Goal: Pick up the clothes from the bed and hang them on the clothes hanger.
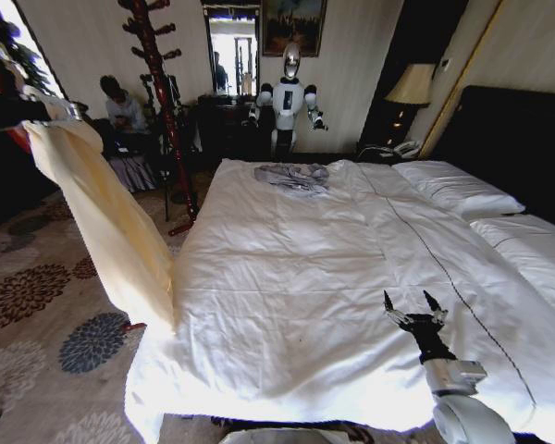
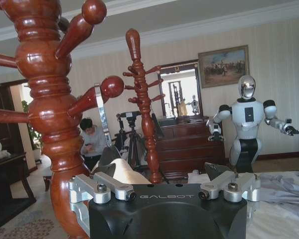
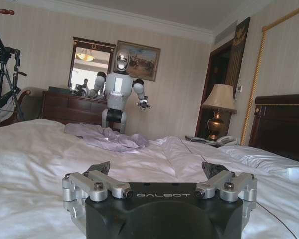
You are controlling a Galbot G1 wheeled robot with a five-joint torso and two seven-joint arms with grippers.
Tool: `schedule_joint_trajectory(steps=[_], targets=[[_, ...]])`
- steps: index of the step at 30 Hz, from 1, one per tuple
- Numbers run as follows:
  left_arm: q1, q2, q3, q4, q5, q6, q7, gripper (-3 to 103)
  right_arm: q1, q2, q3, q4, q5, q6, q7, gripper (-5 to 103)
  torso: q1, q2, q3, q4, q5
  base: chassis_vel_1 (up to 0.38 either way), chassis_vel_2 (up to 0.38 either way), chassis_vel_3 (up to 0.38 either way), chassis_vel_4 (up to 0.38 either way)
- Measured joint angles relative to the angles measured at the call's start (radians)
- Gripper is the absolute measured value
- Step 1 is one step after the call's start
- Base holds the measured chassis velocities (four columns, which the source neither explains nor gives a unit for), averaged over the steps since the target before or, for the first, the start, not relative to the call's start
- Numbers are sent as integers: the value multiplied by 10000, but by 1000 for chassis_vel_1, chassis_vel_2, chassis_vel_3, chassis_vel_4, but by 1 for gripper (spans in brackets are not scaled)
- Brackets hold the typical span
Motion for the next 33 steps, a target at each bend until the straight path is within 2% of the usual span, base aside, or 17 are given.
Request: schedule_joint_trajectory(steps=[3,7,8,10,14,17,19,20,22,23,25,26,27,29,33], targets=[[-7,31,-112,-185,-34,0,-41,100,0,0,0,0,0,0,0,100,0,0,0,-2,1,0,0,0,0],[45,-252,-231,-766,-46,0,-214,100,0,0,1,0,0,0,0,100,0,0,0,-1,1,0,0,0,0],[195,-597,-242,-1243,68,0,-335,100,0,0,0,0,0,0,0,100,0,0,0,-4,1,0,0,0,0],[277,-762,-233,-1439,160,0,-377,100,0,0,1,0,0,0,0,100,0,0,0,-5,1,0,0,0,0],[741,-1893,221,-2302,709,-39,-743,100,0,1,0,-1,0,0,0,100,1,-1,1,-5,0,0,0,0,0],[981,-2147,342,-2432,1027,-164,-709,100,0,0,1,0,0,0,0,100,0,0,0,-6,1,0,0,0,0],[1724,-2514,441,-2568,1792,-515,-282,100,0,0,1,-1,0,0,1,100,0,0,0,-4,3,0,0,0,0],[1724,-2514,441,-2568,1792,-515,-282,100,0,0,1,-1,0,0,1,100,0,0,0,-4,3,0,0,0,0],[2367,-2747,452,-2610,2372,-800,2,100,0,1,0,-1,0,0,0,100,1,0,0,-4,1,0,0,0,0],[3456,-3183,430,-2715,3119,-1268,395,100,0,0,0,0,0,0,0,100,1,-1,1,-3,-1,0,0,0,0],[4603,-3649,422,-2815,4083,-1836,954,100,0,0,1,0,0,0,0,100,1,-1,1,-3,-1,0,0,0,0],[4603,-3649,422,-2815,4083,-1836,954,100,0,0,1,0,0,0,0,100,1,-1,1,-3,-1,0,0,0,0],[4974,-3789,422,-2827,4480,-2028,1188,100,0,0,0,0,0,0,0,100,1,-2,0,-4,0,0,0,0,0],[6300,-4286,407,-2841,5845,-2809,2028,100,0,-1,0,-1,0,0,0,100,0,-2,0,-2,-2,0,0,0,0],[7465,-4775,279,-2897,6806,-3448,2515,100,0,-1,0,-1,0,0,0,100,0,-2,0,-3,0,0,0,0,0]])
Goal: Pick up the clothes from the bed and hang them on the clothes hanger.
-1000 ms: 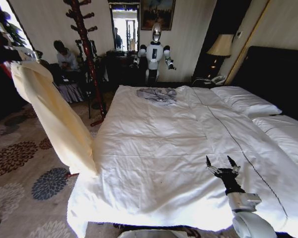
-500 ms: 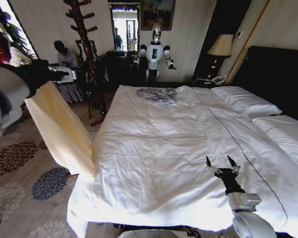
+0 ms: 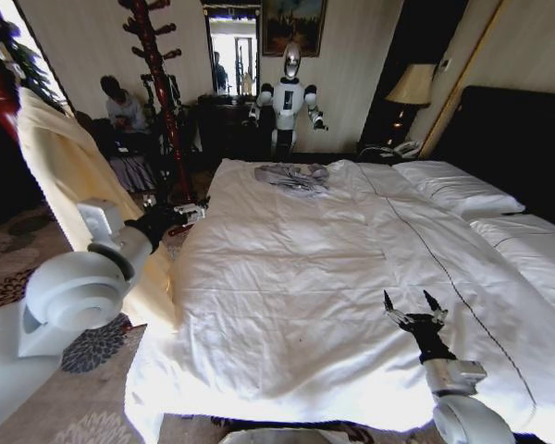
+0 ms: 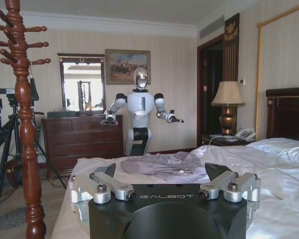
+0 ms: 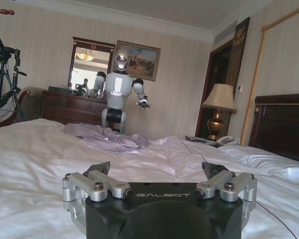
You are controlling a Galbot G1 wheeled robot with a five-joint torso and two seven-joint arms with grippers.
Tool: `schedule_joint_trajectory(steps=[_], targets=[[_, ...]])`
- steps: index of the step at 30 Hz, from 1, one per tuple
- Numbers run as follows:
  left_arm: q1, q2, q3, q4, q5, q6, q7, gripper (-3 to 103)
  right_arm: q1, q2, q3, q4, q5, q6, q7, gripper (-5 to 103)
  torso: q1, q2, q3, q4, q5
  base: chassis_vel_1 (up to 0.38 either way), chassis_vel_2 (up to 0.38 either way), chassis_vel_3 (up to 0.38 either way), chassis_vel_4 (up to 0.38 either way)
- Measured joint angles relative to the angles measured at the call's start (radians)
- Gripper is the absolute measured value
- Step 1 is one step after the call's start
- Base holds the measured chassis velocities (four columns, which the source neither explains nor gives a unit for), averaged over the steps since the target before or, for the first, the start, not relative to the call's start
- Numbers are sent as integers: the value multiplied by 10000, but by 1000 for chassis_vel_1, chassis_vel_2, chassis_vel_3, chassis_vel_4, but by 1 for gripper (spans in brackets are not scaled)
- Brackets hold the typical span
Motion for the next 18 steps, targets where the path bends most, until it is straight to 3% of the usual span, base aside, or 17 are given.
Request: schedule_joint_trajectory(steps=[3,6,7,9,11,13,16,18], targets=[[1129,-527,-239,-46,960,-546,366,100,1,0,0,0,0,0,0,100,0,1,0,-2,3,0,0,0,0],[3357,-1400,-766,-58,2918,-1470,1110,100,0,0,0,0,0,0,0,100,0,1,-1,0,0,0,0,0,0],[3357,-1400,-766,-58,2918,-1470,1110,100,0,0,0,0,0,0,0,100,0,1,-1,0,0,0,0,0,0],[4215,-1710,-952,-71,3767,-1781,1381,100,0,0,0,0,0,0,0,100,0,1,-1,2,0,0,0,0,0],[5414,-2263,-1258,-36,5384,-2443,1728,100,0,0,0,0,0,0,0,100,0,1,-1,0,2,0,0,0,0],[5573,-2353,-1282,-5,5623,-2579,1753,100,0,0,0,0,0,0,0,100,0,1,-1,0,2,0,0,0,0],[6992,-3462,-1399,301,7125,-3783,1966,100,0,0,0,0,0,0,-1,100,-1,0,-1,0,-1,0,0,0,0],[7241,-3714,-1418,325,7303,-3979,2032,100,0,0,0,0,0,0,0,100,0,1,-1,0,-1,0,0,0,0]])
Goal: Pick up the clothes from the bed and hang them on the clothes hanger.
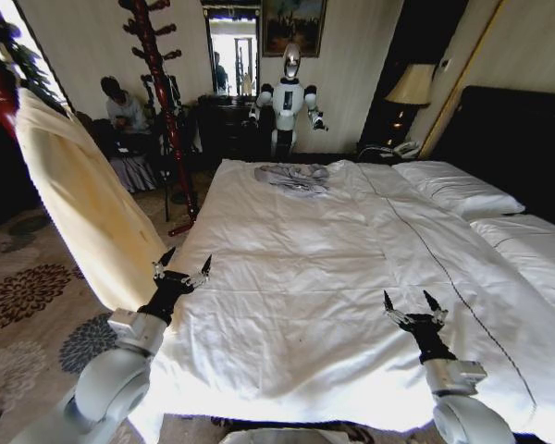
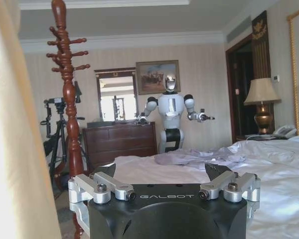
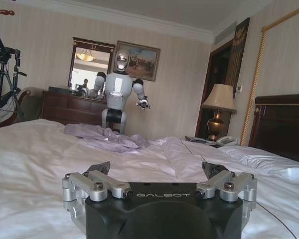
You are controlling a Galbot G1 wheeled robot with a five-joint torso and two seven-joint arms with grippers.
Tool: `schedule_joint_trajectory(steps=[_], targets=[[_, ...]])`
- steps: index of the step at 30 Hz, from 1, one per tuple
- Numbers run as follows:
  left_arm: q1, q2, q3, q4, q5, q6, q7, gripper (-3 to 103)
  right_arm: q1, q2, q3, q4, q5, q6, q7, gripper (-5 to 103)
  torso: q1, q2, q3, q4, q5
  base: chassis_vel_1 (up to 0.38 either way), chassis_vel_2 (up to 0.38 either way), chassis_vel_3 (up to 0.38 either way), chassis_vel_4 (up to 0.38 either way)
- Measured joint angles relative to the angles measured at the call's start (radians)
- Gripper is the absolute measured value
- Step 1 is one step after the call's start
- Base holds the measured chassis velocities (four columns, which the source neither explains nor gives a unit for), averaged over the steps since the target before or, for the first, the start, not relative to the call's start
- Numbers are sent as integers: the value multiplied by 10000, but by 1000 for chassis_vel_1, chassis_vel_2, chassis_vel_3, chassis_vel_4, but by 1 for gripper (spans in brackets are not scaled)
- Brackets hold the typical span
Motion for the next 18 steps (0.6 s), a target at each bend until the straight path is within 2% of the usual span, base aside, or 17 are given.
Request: schedule_joint_trajectory(steps=[2,4,6,8,13,18], targets=[[770,-734,-25,25,568,-625,289,100,0,0,0,0,0,0,-1,100,-1,0,-1,0,1,0,0,0,0],[1345,-1216,-16,26,991,-995,555,100,0,0,0,1,0,0,-1,100,-1,0,0,-1,2,0,0,0,0],[1454,-1296,-6,29,1070,-1052,598,100,0,0,0,0,0,0,-1,100,-1,0,0,0,2,0,0,0,0],[2004,-1759,-55,183,1506,-1470,857,100,1,0,0,1,0,0,-1,100,-1,1,0,0,2,0,0,0,0],[2383,-1958,-228,476,1492,-1859,979,100,0,0,0,0,0,0,-1,100,-1,1,1,-2,0,0,0,0,0],[2466,-1954,-221,484,1413,-1870,981,100,0,0,0,1,0,0,-1,100,-1,1,0,-3,1,0,0,0,0]])
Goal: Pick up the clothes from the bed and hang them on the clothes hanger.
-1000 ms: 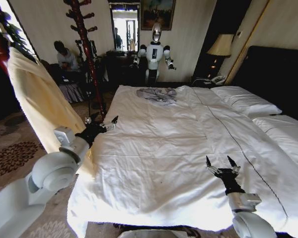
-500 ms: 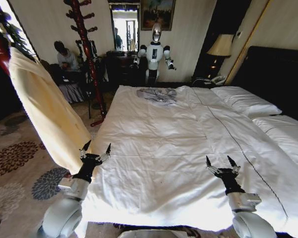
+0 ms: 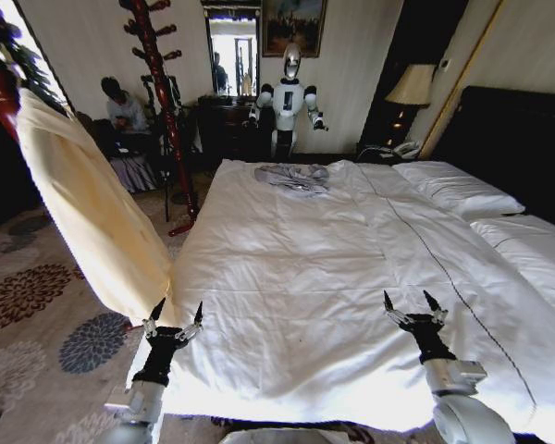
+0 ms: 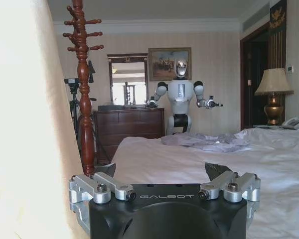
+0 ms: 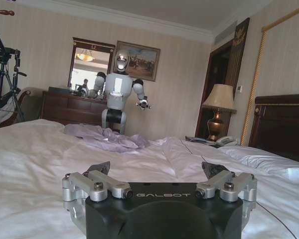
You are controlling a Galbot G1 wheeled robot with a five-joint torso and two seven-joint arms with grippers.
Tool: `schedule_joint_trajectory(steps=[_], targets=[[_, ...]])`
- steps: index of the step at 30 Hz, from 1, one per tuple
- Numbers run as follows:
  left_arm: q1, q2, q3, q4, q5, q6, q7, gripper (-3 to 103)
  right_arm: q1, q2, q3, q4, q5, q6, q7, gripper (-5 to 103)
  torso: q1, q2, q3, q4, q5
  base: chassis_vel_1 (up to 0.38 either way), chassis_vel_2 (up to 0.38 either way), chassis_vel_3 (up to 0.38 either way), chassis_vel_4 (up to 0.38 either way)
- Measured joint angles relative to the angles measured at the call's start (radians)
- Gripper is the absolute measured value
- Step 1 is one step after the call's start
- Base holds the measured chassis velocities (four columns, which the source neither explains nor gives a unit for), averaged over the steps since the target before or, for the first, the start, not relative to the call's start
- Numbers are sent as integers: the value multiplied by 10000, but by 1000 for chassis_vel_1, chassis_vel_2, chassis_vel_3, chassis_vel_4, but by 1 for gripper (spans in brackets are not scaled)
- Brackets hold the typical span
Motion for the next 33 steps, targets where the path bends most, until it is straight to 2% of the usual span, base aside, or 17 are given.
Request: schedule_joint_trajectory(steps=[33], targets=[[-96,71,32,-28,-100,95,-42,100,0,0,0,-1,0,0,0,100,1,0,1,1,-1,0,0,0,0]])
